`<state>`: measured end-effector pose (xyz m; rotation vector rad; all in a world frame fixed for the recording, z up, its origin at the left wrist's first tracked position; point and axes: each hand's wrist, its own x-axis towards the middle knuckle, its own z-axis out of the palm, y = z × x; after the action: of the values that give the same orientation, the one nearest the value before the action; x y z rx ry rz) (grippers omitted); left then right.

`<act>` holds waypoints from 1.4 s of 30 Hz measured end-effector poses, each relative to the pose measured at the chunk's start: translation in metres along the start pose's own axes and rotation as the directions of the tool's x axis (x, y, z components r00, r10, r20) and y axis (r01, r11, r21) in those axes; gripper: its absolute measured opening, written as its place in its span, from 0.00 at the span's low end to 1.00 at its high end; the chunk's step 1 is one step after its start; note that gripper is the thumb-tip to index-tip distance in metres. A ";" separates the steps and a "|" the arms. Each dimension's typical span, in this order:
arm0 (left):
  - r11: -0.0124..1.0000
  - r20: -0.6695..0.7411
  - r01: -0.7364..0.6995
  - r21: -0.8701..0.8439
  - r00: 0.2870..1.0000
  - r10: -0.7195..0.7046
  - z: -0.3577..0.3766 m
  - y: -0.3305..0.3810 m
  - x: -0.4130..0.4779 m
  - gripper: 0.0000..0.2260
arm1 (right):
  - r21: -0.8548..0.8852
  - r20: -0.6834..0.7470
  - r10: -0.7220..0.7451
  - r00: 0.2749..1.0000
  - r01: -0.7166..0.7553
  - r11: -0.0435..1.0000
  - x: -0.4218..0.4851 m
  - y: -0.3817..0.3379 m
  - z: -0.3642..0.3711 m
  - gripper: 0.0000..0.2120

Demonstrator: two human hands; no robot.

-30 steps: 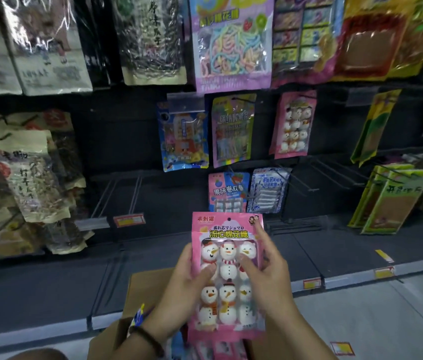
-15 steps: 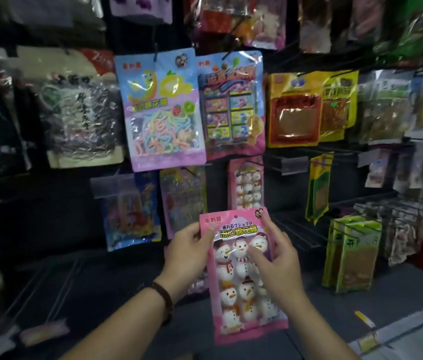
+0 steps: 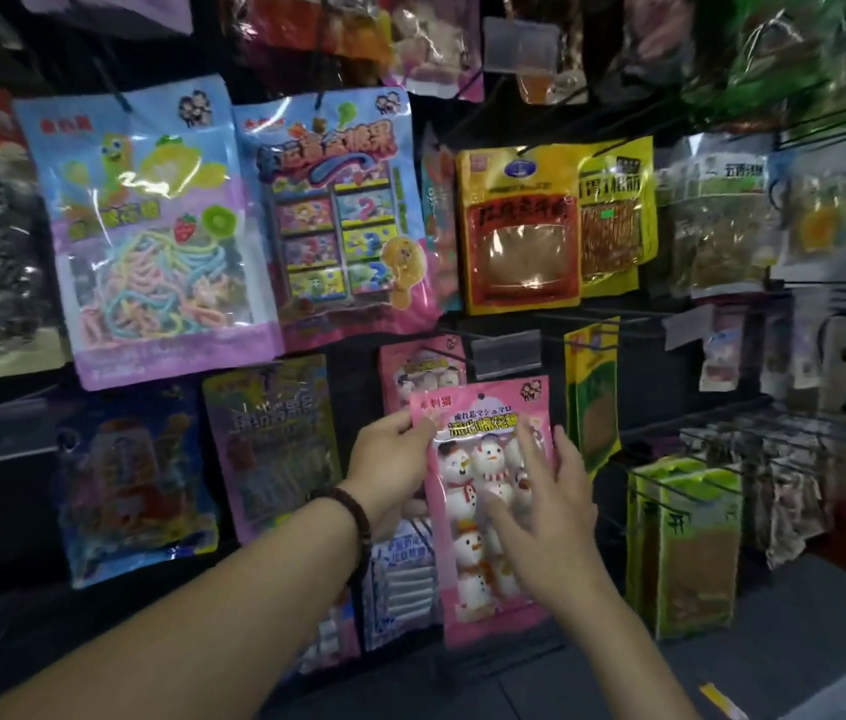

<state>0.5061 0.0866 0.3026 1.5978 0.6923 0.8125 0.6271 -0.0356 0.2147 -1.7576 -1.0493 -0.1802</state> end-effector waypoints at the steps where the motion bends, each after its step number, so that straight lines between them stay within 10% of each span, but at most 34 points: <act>1: 1.000 -0.009 0.003 -0.002 1.000 -0.003 0.005 0.001 0.004 0.14 | -0.011 -0.014 0.021 1.000 -0.021 1.000 0.003 0.004 -0.003 0.36; 14: 0.995 -0.191 -0.095 0.036 0.976 0.101 0.034 0.009 0.042 0.13 | -0.004 -0.186 0.029 0.982 -0.030 1.000 0.025 -0.014 0.009 0.35; 38: 0.993 -0.346 -0.039 0.110 0.935 0.075 0.014 -0.004 0.124 0.10 | 0.032 0.057 0.091 0.994 -0.093 0.995 0.018 -0.021 0.050 0.33; 42: 0.981 -0.317 -0.050 0.187 0.942 0.108 0.009 -0.005 0.114 0.22 | 0.003 0.066 0.085 0.994 -0.085 0.996 0.012 -0.027 0.050 0.33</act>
<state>0.5798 0.1736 0.3124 1.6751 0.9630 1.1169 0.5978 0.0144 0.2179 -1.8097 -1.0189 -0.0668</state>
